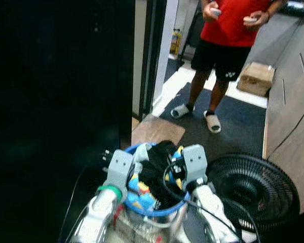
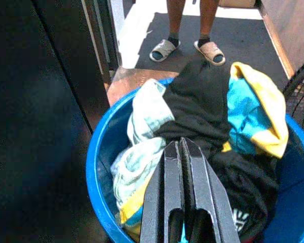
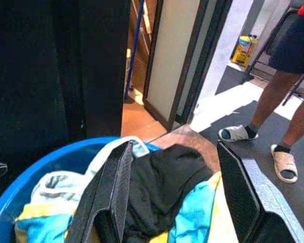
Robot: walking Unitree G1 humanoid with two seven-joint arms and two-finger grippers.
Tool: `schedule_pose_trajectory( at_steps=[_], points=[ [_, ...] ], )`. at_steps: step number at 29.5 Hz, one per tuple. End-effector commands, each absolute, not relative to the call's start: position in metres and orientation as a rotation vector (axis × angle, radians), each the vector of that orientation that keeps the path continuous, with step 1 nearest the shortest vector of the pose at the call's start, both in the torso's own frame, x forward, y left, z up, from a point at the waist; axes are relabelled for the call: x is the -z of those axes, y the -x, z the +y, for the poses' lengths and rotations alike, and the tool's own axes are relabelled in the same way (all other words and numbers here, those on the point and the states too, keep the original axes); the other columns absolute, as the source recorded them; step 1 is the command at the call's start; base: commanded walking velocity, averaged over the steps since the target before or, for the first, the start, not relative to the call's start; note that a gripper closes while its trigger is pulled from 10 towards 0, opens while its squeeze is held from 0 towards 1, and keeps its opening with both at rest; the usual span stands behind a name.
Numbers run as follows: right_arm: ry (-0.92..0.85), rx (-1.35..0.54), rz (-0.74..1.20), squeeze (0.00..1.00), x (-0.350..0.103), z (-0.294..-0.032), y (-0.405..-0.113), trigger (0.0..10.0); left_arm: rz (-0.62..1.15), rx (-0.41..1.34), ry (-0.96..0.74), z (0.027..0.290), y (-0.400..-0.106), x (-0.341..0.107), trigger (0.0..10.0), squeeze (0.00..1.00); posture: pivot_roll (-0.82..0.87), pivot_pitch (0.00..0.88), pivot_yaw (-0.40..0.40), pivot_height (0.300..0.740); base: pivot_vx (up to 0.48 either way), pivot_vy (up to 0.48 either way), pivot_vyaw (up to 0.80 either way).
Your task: Clothes washing
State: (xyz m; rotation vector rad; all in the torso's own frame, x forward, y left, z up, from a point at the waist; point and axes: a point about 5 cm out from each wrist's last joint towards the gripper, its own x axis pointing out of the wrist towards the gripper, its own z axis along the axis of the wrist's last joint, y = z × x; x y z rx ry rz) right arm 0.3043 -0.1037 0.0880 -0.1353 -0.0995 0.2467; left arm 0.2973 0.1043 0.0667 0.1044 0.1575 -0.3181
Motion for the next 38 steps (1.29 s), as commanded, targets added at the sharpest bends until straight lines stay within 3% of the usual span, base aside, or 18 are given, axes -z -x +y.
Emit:
schedule_pose_trajectory(
  at_steps=[1, 5, 18, 30, 34, 38],
  points=[
    [0.135, -0.241, -0.089, 0.00, -0.085, -0.105, -0.303, 10.0, 0.168, 0.320, -0.104, 0.104, -0.295, -0.064, 10.0, 0.00, 0.09, 0.017, -0.003, 0.615, 0.000, 0.000, 0.00],
    [0.135, -0.240, -0.088, 0.00, -0.085, -0.105, -0.303, 10.0, 0.166, 0.320, -0.102, 0.104, -0.296, -0.065, 10.0, 0.00, 0.09, 0.017, -0.003, 0.605, 0.000, 0.000, 0.00],
    [0.152, -0.262, -0.133, 0.00, -0.108, -0.103, -0.329, 10.0, -0.013, 0.251, -0.003, 0.104, -0.333, -0.137, 10.0, 0.00, 0.13, 0.081, -0.002, 0.535, 0.000, 0.000, 0.00],
    [0.157, -0.266, -0.148, 0.00, -0.114, -0.103, -0.335, 10.0, -0.021, 0.238, 0.019, 0.104, -0.338, -0.147, 10.0, 0.00, 0.13, 0.081, -0.002, 0.490, 0.000, 0.000, 0.00],
    [0.147, -0.254, -0.227, 0.00, -0.144, -0.103, -0.353, 10.0, -0.115, 0.237, 0.084, 0.100, -0.349, -0.188, 10.0, 0.00, 0.14, 0.091, -0.004, 0.480, 0.000, 0.000, 0.00],
    [0.130, -0.242, -0.270, 0.00, -0.157, -0.103, -0.357, 10.0, -0.147, 0.268, 0.086, 0.093, -0.343, -0.199, 10.0, 0.00, 0.14, 0.090, 0.000, 0.480, 0.000, 0.000, 0.00]
  ],
)
